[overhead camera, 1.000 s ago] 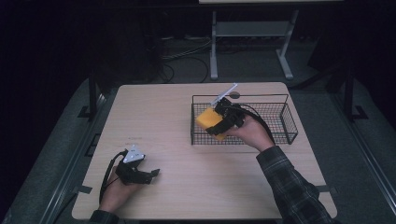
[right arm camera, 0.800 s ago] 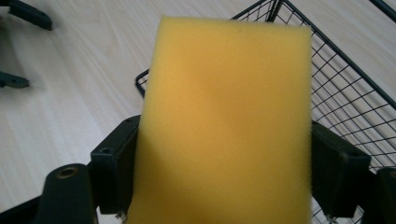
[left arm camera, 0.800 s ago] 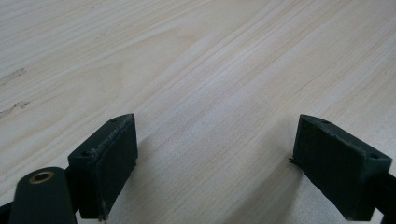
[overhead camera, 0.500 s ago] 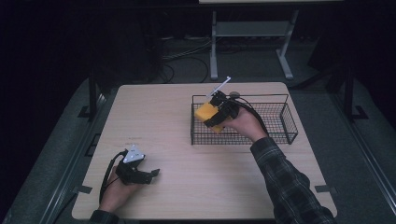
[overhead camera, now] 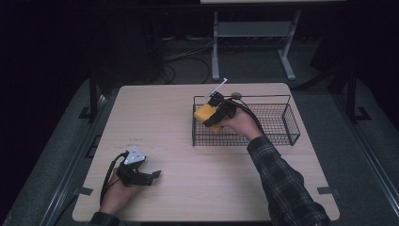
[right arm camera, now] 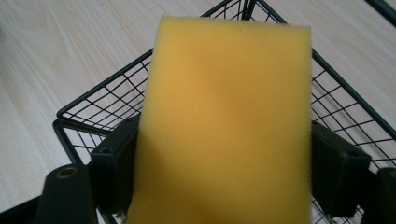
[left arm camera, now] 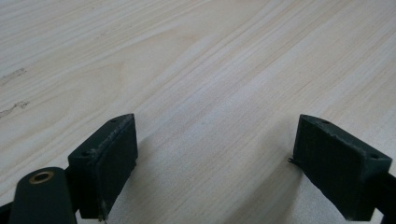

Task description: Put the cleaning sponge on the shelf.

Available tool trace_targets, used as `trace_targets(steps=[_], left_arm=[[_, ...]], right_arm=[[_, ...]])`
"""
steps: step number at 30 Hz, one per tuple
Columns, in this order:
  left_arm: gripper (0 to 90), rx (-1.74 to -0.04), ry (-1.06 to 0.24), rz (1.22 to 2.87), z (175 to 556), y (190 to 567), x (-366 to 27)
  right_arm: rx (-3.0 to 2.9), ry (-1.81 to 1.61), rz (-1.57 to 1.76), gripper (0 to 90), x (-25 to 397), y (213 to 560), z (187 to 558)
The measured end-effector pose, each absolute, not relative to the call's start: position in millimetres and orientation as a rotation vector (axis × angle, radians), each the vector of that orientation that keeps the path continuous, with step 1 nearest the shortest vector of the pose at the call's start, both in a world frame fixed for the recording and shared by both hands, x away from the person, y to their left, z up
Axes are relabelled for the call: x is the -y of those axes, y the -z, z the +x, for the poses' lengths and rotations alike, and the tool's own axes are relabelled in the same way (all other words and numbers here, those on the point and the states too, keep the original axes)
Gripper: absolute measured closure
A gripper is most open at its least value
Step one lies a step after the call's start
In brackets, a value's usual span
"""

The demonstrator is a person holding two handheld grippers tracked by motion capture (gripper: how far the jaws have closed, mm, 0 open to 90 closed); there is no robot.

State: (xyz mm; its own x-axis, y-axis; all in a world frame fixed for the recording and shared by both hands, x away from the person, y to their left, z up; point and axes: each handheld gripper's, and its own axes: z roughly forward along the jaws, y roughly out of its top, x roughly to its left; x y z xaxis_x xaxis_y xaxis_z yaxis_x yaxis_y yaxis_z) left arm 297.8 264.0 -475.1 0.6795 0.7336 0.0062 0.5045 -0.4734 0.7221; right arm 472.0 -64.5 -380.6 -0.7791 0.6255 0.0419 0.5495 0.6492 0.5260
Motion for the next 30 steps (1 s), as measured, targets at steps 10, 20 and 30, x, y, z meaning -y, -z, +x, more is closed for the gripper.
trace_targets(steps=[10,20,30], left_arm=[[12.9,-0.947,-0.412,2.175,298,475,-264],[12.9,-0.947,-0.414,2.174,298,475,-264],[12.9,-0.946,-0.415,2.175,298,475,-264]], right_arm=[[-2.722,-0.759,0.987,21.9,63,394,480],[-2.750,-0.712,0.981,21.8,57,408,485],[-2.777,-0.679,0.981,21.5,55,415,488]])
